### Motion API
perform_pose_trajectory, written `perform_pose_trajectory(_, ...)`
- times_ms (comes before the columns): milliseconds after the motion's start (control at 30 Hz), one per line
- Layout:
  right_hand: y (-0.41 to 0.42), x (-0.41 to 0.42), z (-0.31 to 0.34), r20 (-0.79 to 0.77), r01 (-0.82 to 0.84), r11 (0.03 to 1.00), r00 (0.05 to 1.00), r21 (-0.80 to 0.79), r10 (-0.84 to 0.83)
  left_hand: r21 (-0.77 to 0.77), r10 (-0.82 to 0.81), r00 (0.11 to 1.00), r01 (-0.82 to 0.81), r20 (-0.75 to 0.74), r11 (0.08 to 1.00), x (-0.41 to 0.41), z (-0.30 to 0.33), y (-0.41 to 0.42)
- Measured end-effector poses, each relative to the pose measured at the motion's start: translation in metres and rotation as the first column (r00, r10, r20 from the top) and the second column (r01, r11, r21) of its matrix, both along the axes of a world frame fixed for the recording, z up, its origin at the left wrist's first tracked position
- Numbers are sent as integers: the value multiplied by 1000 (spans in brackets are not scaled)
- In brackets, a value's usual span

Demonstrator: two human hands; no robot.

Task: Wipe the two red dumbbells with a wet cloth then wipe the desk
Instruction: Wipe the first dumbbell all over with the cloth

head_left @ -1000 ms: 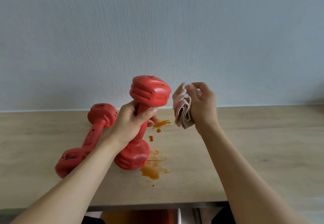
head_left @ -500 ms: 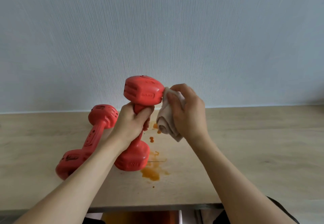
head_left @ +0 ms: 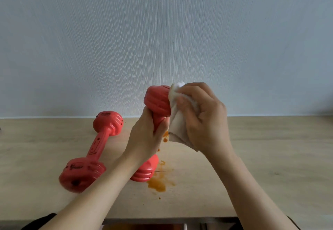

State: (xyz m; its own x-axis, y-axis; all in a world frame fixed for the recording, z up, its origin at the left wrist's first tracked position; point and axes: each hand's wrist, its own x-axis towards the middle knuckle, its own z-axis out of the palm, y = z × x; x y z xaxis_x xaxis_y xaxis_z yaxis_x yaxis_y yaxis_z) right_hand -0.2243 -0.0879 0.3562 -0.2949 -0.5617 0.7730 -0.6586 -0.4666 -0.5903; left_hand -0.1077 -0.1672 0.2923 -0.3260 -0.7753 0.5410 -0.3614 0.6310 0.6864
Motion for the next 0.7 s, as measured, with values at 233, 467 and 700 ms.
perform_pose_trajectory(233,-13,-26,6,-41,138,965,990,221,-132,-98,-32,998,37,58,994,-7,-4,3)
perform_pose_trajectory(467,-5,-23,12,-89,114,977,991,183,-99,-92,-14,994,23,106,995,-6,-3,-1)
perform_pose_trajectory(700,-12,-37,18,21,126,916,989,381,-144,-107,-66,994,75,84,991,-9,-5,1)
